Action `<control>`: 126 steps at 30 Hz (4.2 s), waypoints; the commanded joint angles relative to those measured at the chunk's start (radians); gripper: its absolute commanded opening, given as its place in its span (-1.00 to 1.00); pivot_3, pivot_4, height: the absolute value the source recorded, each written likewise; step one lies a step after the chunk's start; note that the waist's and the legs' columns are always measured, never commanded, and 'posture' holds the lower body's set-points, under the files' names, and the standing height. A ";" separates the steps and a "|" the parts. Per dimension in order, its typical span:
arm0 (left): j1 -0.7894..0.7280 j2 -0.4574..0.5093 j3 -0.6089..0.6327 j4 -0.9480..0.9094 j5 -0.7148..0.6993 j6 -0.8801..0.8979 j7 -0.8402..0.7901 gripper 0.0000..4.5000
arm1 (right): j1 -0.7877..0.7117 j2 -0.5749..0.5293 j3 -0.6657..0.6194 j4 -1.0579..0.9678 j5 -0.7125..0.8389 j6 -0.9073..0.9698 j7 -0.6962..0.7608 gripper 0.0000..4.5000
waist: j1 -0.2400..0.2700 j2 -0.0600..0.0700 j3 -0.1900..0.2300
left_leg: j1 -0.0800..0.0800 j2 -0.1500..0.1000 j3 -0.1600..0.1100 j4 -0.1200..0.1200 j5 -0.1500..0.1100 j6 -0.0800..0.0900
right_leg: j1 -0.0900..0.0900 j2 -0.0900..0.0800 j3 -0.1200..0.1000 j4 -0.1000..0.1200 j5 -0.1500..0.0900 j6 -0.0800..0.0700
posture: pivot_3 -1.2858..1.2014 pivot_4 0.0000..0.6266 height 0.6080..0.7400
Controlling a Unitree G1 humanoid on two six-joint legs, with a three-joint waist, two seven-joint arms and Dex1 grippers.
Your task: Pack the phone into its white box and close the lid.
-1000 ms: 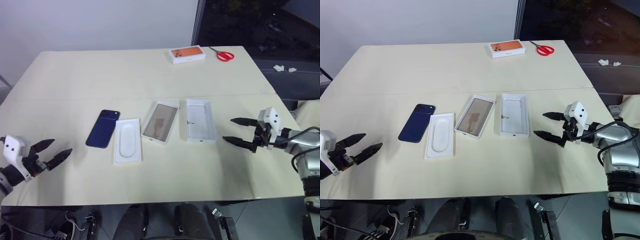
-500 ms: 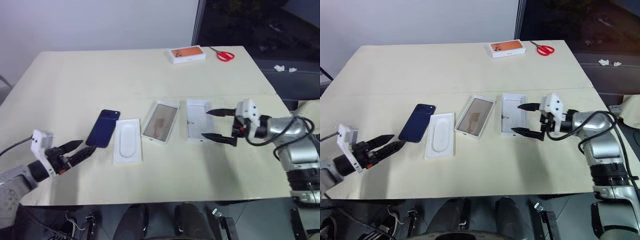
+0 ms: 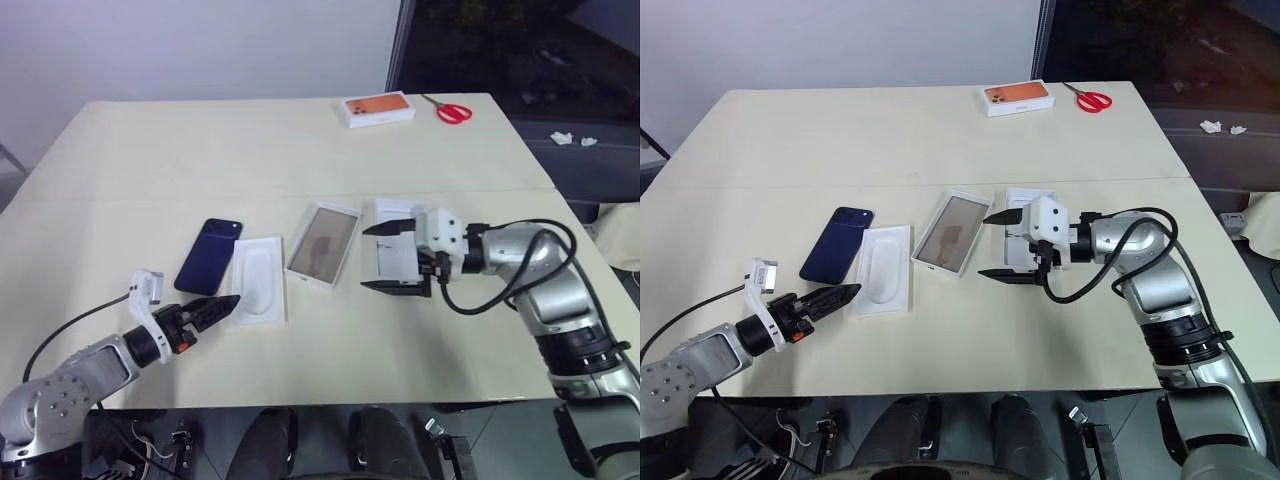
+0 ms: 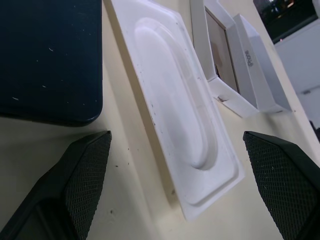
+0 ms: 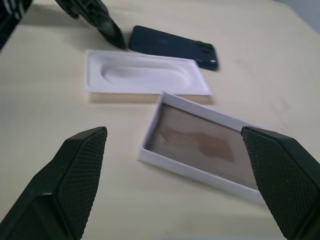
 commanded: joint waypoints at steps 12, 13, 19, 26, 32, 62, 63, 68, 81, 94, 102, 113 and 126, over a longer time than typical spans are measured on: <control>-0.103 -0.051 -0.098 0.106 -0.004 0.032 0.034 1.00 | -0.022 0.047 -0.004 -0.014 0.010 0.010 -0.032 -0.99 | 0.011 0.001 -0.001 | 0.000 0.000 0.000 0.000 0.000 0.000 | 0.001 0.000 0.000 0.000 0.000 0.000 | 0.03 -0.52 1.00; -0.111 -0.058 -0.099 0.113 -0.002 0.032 0.040 1.00 | -0.022 0.048 -0.003 -0.015 0.008 0.009 -0.033 -0.99 | 0.013 0.001 -0.001 | 0.000 -0.001 0.000 0.000 0.000 0.000 | 0.001 0.000 0.000 0.000 0.000 0.000 | 0.03 -0.52 1.00; -0.130 -0.089 -0.104 0.149 0.008 0.039 0.066 1.00 | -0.019 0.056 -0.003 -0.030 0.008 0.016 -0.046 -0.99 | 0.020 0.001 -0.001 | 0.001 -0.002 0.000 0.000 0.000 0.000 | 0.001 -0.001 0.000 0.000 0.000 0.000 | 0.03 -0.52 1.00; -0.153 -0.114 -0.093 0.205 -0.010 0.049 0.060 0.88 | -0.027 0.075 0.009 -0.027 -0.005 0.007 -0.071 -1.00 | 0.020 0.003 -0.002 | 0.002 -0.002 0.000 0.000 0.000 0.000 | 0.003 -0.001 0.000 0.000 0.000 0.000 | 0.03 -0.52 1.00; -0.169 -0.119 -0.076 0.243 -0.016 0.049 0.056 -0.28 | -0.028 0.075 0.008 -0.028 -0.008 0.005 -0.075 -1.00 | 0.018 0.003 -0.002 | 0.003 -0.003 -0.001 0.000 0.000 0.000 | 0.004 -0.001 -0.001 -0.001 0.000 0.000 | 0.03 -0.52 1.00; -0.238 0.023 0.191 0.313 -0.272 0.115 0.144 -1.00 | -0.065 0.250 0.195 -0.044 -0.074 0.277 -0.269 0.48 | -0.002 0.001 -0.001 | -0.001 0.000 -0.001 -0.001 0.001 -0.001 | -0.002 0.001 -0.001 0.000 0.000 0.000 | 0.03 -0.52 1.00; -0.243 0.031 0.192 0.306 -0.277 0.115 0.149 -1.00 | -0.066 0.258 0.225 -0.030 -0.104 0.288 -0.284 0.48 | -0.002 0.000 -0.001 | -0.001 0.000 -0.002 -0.001 0.001 -0.001 | -0.002 0.000 -0.001 0.000 0.000 0.000 | 0.03 -0.52 1.00; -0.236 0.022 0.177 0.262 -0.292 0.108 0.174 -1.00 | -0.071 0.305 0.274 0.010 -0.176 0.313 -0.355 0.48 | -0.006 -0.001 -0.001 | -0.001 -0.001 -0.001 -0.002 0.001 -0.001 | -0.003 0.000 0.000 0.000 0.000 0.000 | 0.03 -0.52 1.00; -0.223 0.010 0.155 0.219 -0.290 0.079 0.192 -1.00 | -0.055 0.278 0.283 0.044 -0.219 0.293 -0.353 -0.97 | -0.007 -0.001 -0.001 | -0.001 -0.001 -0.001 -0.002 0.001 -0.002 | -0.003 0.000 0.000 0.000 0.000 0.000 | 0.03 -0.52 1.00; -0.229 0.051 0.133 0.183 -0.463 0.158 0.253 -1.00 | 0.035 0.180 0.253 -0.101 -0.109 0.219 -0.153 -0.97 | -0.007 -0.002 0.000 | -0.001 -0.001 -0.001 -0.002 0.001 -0.002 | -0.003 0.000 0.000 0.000 0.000 0.000 | 0.03 -0.52 1.00; -0.218 0.026 0.091 0.160 -0.503 0.118 0.326 -1.00 | 0.058 0.183 0.258 -0.134 -0.077 0.219 -0.118 -0.13 | -0.006 -0.002 0.000 | -0.001 -0.001 -0.002 -0.002 0.001 -0.002 | -0.003 0.001 0.000 0.000 0.000 0.000 | 0.03 -0.52 1.00; -0.249 -0.077 -0.041 0.118 -0.611 0.034 0.510 -1.00 | -0.010 0.127 0.037 -0.092 0.061 0.280 -0.114 0.24 | -0.001 -0.004 0.001 | -0.001 -0.001 -0.002 -0.002 0.001 -0.002 | -0.002 0.000 0.000 0.000 0.000 0.000 | 0.03 -0.52 1.00; -0.263 -0.204 -0.199 0.158 -0.549 -0.037 0.563 -0.36 | 0.001 0.075 0.000 -0.009 0.011 0.210 -0.150 0.26 | -0.004 -0.004 0.001 | -0.001 0.000 -0.001 -0.002 0.001 -0.002 | -0.002 0.001 0.000 0.000 0.000 0.000 | 0.03 -0.52 1.00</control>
